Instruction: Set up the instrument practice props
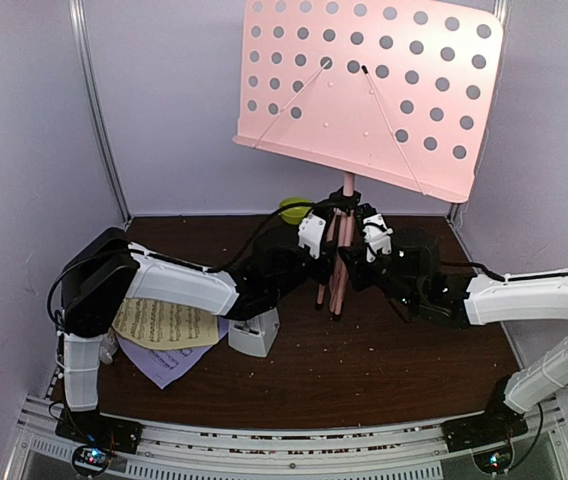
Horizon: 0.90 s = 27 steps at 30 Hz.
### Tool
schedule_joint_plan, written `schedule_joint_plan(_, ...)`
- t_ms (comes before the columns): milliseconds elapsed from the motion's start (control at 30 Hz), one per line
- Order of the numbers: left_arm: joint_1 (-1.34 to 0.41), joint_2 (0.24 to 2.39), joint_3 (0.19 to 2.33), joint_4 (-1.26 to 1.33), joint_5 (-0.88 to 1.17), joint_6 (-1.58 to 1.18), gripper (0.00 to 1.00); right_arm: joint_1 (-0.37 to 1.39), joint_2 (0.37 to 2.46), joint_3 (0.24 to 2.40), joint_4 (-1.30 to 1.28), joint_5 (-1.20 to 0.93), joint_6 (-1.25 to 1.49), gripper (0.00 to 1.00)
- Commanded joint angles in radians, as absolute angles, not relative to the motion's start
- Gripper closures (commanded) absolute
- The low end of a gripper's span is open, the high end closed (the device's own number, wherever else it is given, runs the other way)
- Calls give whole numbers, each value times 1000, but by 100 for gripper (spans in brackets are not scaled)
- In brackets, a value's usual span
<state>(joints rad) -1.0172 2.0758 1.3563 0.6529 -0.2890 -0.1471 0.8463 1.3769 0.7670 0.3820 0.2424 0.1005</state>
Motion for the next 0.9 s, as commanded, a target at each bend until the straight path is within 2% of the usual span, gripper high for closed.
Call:
schedule_joint_plan(0,-1006,2052,1327,593,-295,-132,100,834,1410,778,415,246,103,73)
schedule_joint_plan(133,-1006,2052,1326,594,-288,-129,100,827,1423,786,410,240,105,78)
schedule_joint_plan(367,-1006,2052,1327,588,-307,-129,100,817,1369,790,352,237,109,100)
schedule_joint_plan(867,-983,1988,1261,567,-352,-50,100,783,1156,743,152,255,103,100)
